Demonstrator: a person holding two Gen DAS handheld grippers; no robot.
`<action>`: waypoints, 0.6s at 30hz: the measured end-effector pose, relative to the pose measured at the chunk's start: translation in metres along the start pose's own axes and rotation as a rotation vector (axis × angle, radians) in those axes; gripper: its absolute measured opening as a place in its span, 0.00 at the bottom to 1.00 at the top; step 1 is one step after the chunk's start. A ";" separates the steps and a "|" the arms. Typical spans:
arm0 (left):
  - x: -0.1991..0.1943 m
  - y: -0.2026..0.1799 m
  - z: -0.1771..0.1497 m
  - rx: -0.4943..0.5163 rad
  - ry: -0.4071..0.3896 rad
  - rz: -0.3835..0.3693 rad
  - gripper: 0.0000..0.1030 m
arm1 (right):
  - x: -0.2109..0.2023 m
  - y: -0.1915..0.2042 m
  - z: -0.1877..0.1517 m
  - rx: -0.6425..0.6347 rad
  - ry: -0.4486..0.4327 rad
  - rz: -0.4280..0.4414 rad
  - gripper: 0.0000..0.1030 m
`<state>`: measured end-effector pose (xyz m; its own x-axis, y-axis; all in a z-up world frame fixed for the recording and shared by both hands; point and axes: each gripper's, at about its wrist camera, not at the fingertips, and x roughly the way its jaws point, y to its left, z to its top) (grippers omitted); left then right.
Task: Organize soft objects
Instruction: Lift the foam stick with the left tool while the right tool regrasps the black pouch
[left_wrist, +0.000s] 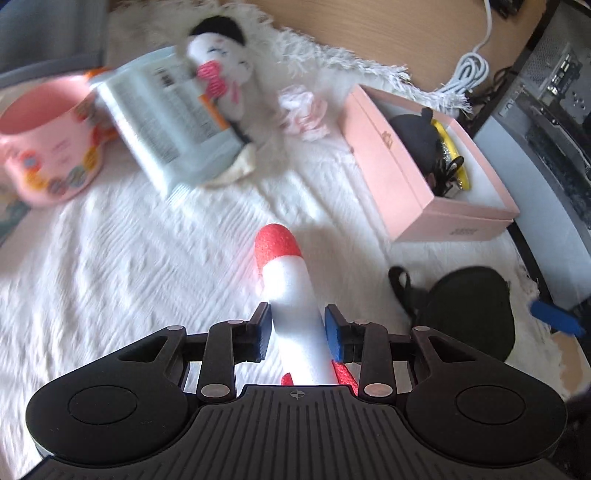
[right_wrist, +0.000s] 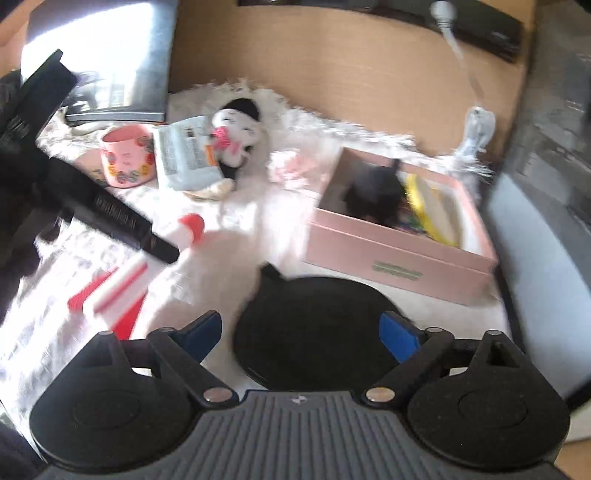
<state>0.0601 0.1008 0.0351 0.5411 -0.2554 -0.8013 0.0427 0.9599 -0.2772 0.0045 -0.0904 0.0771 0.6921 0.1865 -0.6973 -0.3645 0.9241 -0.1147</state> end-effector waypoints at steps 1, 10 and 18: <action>-0.004 0.003 -0.005 0.000 -0.003 0.008 0.34 | 0.005 0.007 0.006 -0.018 -0.006 -0.009 0.83; -0.014 0.015 -0.018 -0.003 0.021 0.023 0.34 | 0.066 0.051 0.023 -0.237 0.066 -0.199 0.55; -0.016 0.007 -0.023 0.023 0.027 0.000 0.33 | 0.020 0.017 -0.030 -0.268 0.141 -0.294 0.56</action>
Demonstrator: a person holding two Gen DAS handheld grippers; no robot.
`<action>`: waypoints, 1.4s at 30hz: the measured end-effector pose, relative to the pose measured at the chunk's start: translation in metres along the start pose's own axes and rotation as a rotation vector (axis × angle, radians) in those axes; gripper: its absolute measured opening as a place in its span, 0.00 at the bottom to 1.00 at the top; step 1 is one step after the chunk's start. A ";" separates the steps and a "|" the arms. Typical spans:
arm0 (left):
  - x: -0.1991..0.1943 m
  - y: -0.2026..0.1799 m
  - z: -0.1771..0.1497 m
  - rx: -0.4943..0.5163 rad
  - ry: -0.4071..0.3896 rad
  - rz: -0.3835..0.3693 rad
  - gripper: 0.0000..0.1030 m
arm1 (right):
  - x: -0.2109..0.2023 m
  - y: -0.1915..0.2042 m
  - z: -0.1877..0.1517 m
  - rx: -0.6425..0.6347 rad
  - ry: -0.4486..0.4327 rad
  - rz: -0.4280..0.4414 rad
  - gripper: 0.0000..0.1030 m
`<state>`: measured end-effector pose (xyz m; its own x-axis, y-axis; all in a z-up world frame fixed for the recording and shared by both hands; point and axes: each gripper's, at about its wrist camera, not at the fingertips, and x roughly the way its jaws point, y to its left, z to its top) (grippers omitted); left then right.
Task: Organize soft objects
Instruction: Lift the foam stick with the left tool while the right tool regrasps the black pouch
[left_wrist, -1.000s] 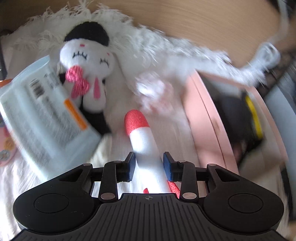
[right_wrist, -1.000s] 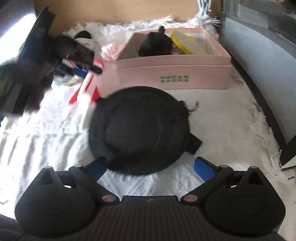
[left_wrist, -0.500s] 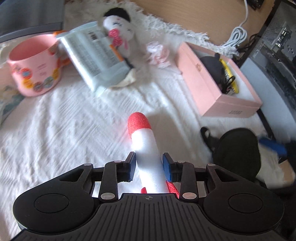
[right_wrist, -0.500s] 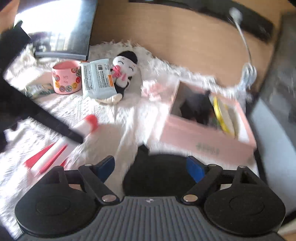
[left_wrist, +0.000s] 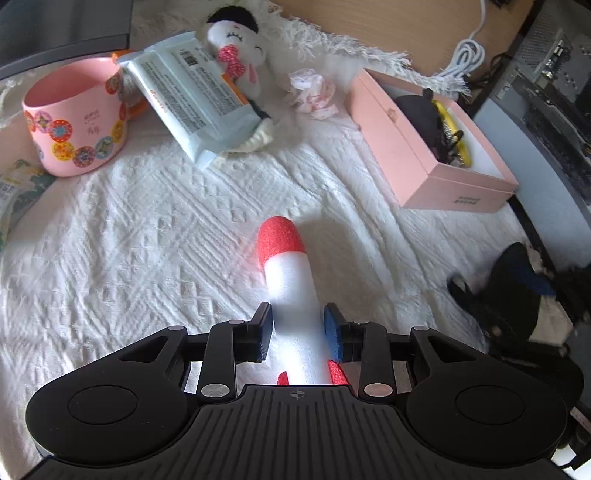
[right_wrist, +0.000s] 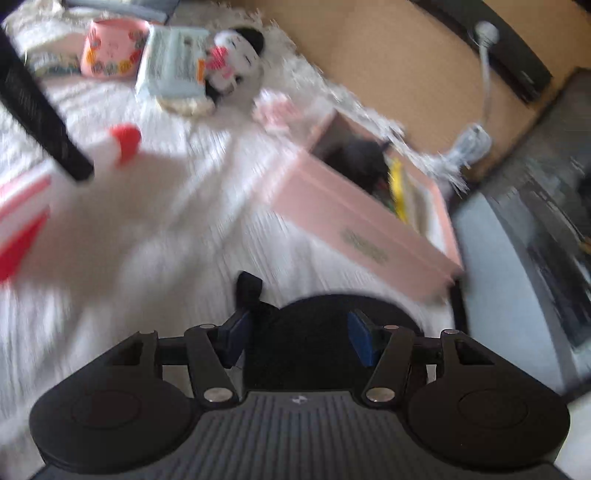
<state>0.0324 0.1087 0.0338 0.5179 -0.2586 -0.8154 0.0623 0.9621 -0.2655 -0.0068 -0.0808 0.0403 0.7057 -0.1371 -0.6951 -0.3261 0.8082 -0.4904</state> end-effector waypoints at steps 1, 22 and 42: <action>0.000 0.000 0.000 -0.002 0.003 -0.012 0.33 | -0.004 -0.004 -0.008 0.005 0.015 -0.018 0.60; -0.001 0.002 -0.014 -0.023 0.039 -0.095 0.33 | 0.004 -0.096 -0.048 0.838 0.093 0.074 0.88; 0.002 -0.007 -0.015 0.029 0.035 -0.081 0.35 | 0.016 -0.121 -0.085 0.970 0.049 0.231 0.72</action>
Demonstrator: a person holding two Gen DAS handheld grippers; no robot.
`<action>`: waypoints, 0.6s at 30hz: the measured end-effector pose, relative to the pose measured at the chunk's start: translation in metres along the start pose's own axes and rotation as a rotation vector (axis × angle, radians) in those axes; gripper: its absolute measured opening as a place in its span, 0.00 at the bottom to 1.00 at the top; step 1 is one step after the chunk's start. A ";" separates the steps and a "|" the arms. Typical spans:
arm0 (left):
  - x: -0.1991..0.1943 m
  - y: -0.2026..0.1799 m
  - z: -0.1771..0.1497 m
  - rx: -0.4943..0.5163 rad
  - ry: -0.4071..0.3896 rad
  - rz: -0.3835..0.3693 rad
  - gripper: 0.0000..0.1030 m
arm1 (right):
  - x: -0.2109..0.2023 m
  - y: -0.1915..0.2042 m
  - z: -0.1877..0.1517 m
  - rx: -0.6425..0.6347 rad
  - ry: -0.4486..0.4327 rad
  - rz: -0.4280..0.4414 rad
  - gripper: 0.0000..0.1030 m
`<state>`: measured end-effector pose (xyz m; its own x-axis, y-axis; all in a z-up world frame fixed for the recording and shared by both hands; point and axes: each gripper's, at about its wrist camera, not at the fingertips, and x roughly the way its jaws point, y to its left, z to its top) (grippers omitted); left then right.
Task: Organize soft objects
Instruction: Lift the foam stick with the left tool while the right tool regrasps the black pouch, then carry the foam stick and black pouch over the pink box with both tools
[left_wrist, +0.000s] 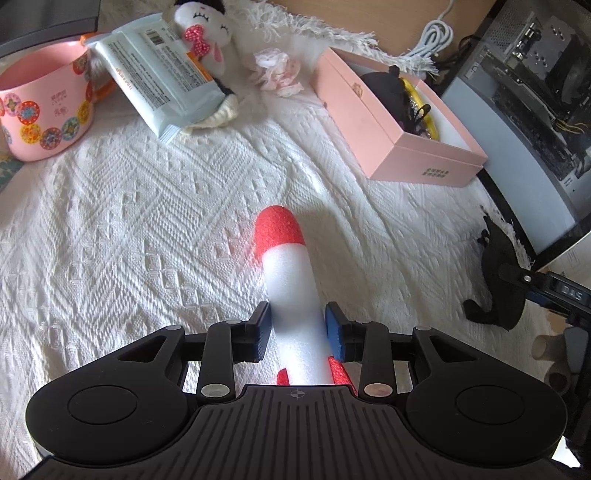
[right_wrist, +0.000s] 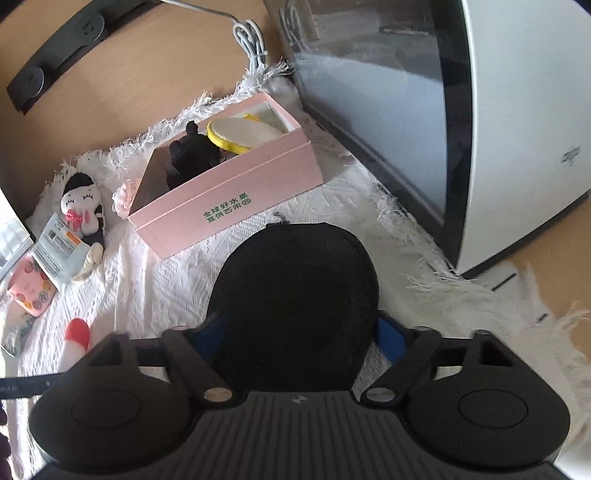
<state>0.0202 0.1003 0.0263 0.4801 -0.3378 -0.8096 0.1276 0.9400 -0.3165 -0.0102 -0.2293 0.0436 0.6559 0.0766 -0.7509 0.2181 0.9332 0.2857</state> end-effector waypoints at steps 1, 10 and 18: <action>0.000 0.000 0.000 0.000 -0.001 -0.001 0.35 | 0.004 -0.001 0.001 0.006 0.006 0.010 0.65; -0.010 -0.011 -0.008 0.041 0.043 -0.019 0.34 | -0.001 0.024 0.011 -0.104 0.025 0.191 0.21; -0.005 -0.031 -0.012 0.107 0.096 0.013 0.36 | 0.025 0.047 0.006 -0.157 0.099 0.217 0.19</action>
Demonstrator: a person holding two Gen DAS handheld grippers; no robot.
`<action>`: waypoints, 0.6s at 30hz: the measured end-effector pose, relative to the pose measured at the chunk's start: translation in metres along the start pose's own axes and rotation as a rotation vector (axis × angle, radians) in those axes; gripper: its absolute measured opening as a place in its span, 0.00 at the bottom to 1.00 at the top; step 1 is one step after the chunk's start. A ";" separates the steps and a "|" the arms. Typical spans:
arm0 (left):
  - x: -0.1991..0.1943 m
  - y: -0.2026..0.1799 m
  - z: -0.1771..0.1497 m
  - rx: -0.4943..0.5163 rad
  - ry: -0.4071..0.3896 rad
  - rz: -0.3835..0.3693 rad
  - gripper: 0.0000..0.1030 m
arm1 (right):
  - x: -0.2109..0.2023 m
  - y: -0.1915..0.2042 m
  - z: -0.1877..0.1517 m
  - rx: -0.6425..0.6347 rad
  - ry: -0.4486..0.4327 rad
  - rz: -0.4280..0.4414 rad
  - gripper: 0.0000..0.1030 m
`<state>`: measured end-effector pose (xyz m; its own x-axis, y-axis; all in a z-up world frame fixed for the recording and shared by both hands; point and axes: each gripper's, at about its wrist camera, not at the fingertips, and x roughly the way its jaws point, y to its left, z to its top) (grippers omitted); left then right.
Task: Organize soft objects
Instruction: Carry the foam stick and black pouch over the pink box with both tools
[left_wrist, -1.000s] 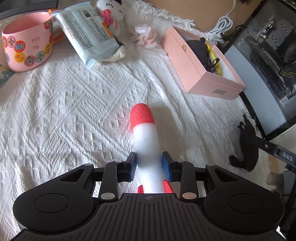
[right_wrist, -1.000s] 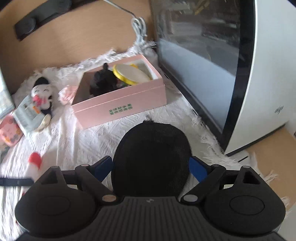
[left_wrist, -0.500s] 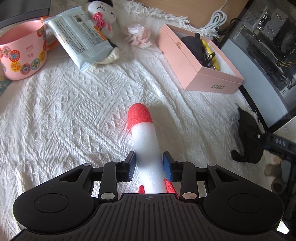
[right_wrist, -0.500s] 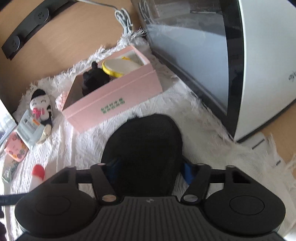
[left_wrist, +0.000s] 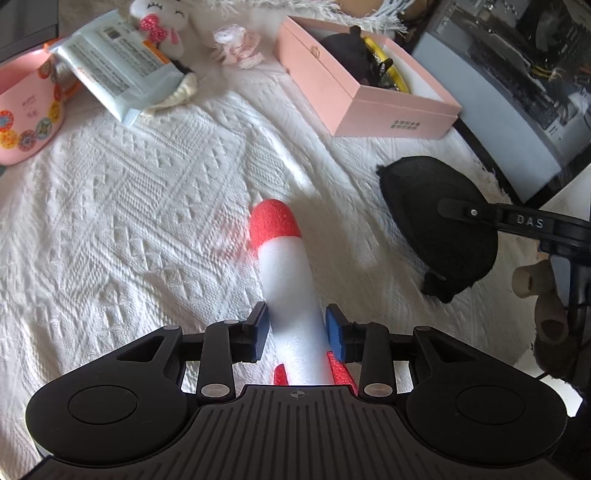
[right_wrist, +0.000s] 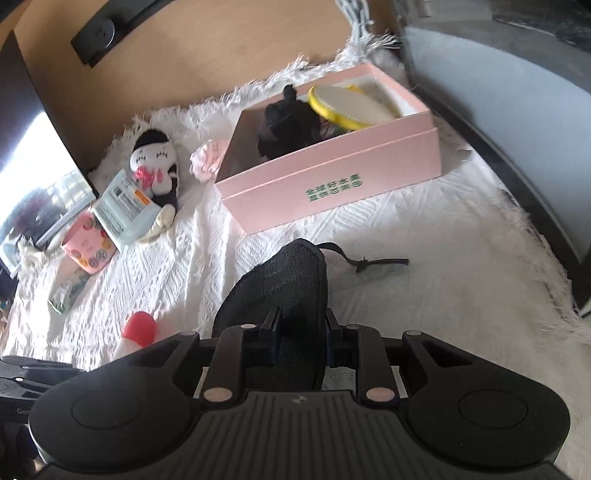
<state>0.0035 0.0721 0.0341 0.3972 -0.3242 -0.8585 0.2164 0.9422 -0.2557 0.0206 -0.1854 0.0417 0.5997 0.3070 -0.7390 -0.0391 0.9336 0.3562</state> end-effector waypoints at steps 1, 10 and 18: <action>0.001 -0.001 0.001 0.006 0.002 0.005 0.36 | -0.001 0.003 0.001 -0.016 -0.005 0.003 0.17; -0.004 -0.008 0.006 0.017 -0.081 -0.018 0.31 | -0.035 0.010 0.016 -0.068 -0.044 -0.030 0.14; -0.019 -0.024 0.046 0.030 -0.158 -0.086 0.31 | -0.081 0.015 0.021 -0.151 -0.115 -0.109 0.14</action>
<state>0.0320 0.0517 0.0766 0.5109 -0.4152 -0.7527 0.2813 0.9081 -0.3100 -0.0118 -0.1997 0.1192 0.6937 0.1874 -0.6955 -0.0826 0.9799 0.1816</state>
